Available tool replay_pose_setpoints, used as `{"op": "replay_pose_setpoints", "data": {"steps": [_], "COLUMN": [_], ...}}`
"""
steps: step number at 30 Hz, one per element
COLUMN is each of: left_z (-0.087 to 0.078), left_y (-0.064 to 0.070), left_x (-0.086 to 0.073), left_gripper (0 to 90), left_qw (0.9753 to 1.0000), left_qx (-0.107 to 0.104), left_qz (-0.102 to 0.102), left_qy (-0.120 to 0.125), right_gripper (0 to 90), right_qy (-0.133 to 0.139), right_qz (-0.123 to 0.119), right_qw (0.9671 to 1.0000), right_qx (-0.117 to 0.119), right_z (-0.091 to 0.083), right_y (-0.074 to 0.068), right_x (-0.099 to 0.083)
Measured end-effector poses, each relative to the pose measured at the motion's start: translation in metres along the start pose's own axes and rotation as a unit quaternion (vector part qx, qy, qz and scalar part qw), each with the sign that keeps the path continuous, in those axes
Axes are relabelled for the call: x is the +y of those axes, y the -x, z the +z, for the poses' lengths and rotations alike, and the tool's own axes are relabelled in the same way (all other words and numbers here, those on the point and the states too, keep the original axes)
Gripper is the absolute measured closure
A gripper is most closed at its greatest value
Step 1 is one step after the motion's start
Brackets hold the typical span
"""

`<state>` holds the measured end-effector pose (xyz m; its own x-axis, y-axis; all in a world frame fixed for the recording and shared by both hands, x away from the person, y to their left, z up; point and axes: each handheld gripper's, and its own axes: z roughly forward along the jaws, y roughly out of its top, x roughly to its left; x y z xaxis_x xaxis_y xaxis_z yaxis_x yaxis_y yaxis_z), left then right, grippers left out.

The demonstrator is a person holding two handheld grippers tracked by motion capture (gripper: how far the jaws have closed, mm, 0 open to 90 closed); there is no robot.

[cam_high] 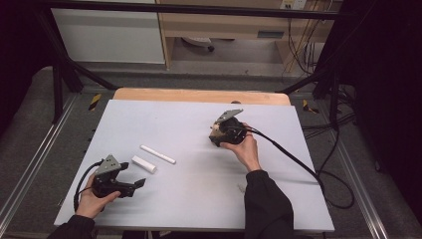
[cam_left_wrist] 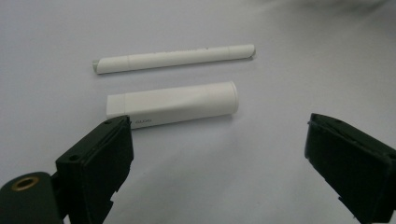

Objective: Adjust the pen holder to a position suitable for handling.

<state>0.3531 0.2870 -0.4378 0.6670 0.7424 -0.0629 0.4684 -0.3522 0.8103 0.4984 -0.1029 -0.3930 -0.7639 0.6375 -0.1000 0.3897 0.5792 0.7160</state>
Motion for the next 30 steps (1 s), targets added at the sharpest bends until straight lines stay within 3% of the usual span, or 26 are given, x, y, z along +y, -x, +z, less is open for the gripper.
{"op": "replay_pose_setpoints", "data": {"steps": [6, 14, 19, 30], "left_z": [0.0, 0.0, 0.0, 0.0], "left_y": [0.0, 0.0, 0.0, 0.0], "left_x": [0.0, 0.0, 0.0, 0.0], "left_gripper": [8.1, 8.1, 8.1, 8.2], "left_qw": [1.0, 1.0, 1.0, 1.0], "left_qx": [0.0, 0.0, 0.0, 0.0], "left_qz": [0.001, 0.003, 0.003, 0.002], "left_qy": [0.0, -0.001, -0.001, -0.001], "right_gripper": [49.9, 63.2, 65.8, 66.3], "right_qy": [-0.018, -0.015, -0.012, -0.014], "right_qz": [0.002, 0.004, 0.022, 0.018], "right_qw": [0.9998, 0.9998, 0.9997, 0.9997], "right_qx": [-0.001, -0.01, 0.007, 0.011], "right_z": [0.009, 0.011, 0.009, 0.004], "right_y": [0.004, 0.008, 0.011, 0.007], "right_x": [-0.002, -0.004, -0.004, -0.004]}}
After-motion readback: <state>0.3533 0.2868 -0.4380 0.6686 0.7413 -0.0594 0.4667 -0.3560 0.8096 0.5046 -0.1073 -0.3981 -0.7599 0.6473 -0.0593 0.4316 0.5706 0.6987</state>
